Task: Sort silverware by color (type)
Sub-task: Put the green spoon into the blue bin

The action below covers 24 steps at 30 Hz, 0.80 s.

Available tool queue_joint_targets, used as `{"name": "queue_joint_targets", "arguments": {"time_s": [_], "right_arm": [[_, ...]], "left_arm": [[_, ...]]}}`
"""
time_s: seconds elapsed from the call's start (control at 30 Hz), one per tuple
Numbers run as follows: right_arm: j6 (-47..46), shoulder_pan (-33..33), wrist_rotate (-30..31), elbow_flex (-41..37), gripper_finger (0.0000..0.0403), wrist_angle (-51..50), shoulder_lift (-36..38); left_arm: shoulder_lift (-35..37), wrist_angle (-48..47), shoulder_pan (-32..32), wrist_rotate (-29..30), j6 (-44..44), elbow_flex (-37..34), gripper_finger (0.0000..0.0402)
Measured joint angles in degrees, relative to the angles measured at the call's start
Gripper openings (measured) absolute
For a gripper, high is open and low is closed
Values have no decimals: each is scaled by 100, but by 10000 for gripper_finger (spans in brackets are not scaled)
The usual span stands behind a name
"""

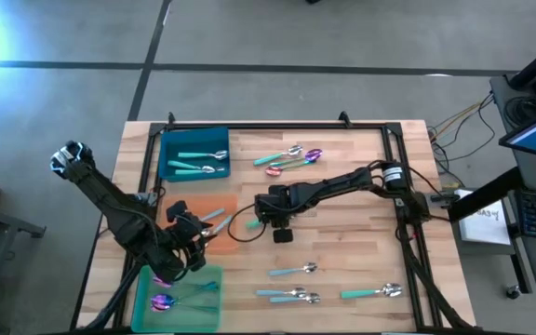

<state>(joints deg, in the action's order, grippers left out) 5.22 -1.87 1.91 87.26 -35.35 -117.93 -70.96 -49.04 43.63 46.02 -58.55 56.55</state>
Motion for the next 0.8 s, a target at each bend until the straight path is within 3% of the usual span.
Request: {"name": "queue_joint_targets", "arguments": {"time_s": [0.13, 0.43, 0.63, 0.8], "right_arm": [[-107, 4, -47, 7, 27, -66, -5], [-587, 15, -17, -32, 26, -274, 357], [-1267, -31, 1115, -26, 26, -264, 919], [-1227, -239, 1777, -24, 26, 355, 1296]], "left_arm": [[-24, 2, 94, 19, -232, 0, 126], [-511, 44, 247, 439, -706, -82, 126], [-1143, 399, 248, 1252, -1013, -125, 126], [-1533, 815, 248, 2251, -965, -109, 126]]}}
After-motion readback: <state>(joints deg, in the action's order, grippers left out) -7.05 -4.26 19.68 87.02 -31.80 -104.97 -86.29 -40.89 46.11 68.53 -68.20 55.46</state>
